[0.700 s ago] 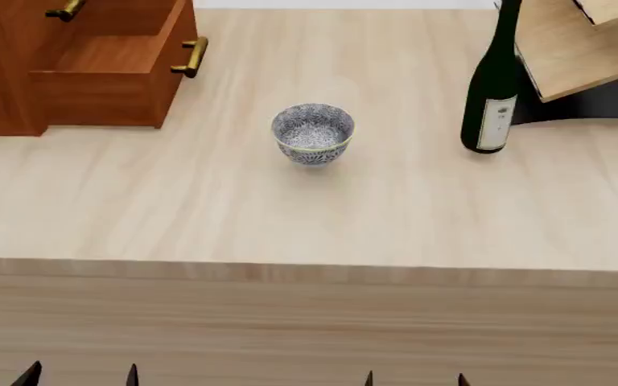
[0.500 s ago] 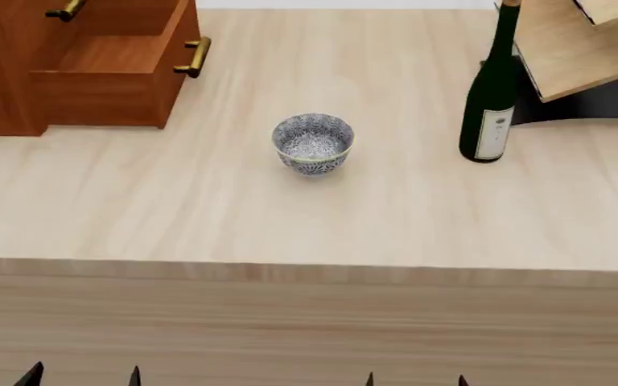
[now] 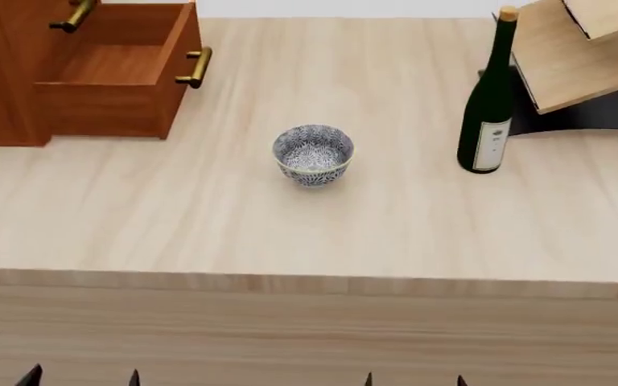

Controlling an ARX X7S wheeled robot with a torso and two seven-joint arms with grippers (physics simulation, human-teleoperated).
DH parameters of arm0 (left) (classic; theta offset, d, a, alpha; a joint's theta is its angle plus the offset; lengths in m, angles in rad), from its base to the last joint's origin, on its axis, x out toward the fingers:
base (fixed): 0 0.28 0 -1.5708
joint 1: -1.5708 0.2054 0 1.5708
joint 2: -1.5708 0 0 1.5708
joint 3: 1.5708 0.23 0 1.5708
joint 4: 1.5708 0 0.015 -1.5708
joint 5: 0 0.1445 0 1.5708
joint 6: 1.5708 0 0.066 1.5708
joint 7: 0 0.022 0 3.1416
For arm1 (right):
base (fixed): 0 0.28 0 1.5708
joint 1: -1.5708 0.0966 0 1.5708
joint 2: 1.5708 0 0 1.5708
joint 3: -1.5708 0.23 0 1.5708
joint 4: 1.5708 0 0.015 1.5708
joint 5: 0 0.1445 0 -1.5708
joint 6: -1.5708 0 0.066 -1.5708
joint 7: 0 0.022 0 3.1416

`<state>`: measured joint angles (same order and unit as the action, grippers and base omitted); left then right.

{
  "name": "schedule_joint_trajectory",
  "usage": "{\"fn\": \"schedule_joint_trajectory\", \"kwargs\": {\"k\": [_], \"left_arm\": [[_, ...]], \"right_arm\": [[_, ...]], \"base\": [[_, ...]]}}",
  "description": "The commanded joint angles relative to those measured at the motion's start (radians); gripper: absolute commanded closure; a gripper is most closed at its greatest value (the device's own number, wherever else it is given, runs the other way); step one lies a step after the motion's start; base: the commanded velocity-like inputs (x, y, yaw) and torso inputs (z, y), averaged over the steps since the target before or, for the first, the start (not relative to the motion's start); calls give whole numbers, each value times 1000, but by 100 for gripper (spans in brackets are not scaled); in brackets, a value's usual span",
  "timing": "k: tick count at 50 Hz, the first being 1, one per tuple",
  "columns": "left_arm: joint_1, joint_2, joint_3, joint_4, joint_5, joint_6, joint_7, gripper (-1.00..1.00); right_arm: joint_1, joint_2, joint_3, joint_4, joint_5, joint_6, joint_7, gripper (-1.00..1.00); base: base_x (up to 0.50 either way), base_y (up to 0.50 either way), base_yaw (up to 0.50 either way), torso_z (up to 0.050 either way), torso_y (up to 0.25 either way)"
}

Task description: Put the bowl in the bottom drawer of the cabinet.

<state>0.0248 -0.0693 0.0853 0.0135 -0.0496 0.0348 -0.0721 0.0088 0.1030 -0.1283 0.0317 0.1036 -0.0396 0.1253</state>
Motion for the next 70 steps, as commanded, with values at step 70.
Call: {"fn": "schedule_joint_trajectory", "kwargs": {"k": [70], "left_arm": [[-239,-231,-42,586,-120,-449,-78,-100]], "right_arm": [[81,135,-29,-468,46,386,120,-100]], "base": [[0,0,0,25,0]]}}
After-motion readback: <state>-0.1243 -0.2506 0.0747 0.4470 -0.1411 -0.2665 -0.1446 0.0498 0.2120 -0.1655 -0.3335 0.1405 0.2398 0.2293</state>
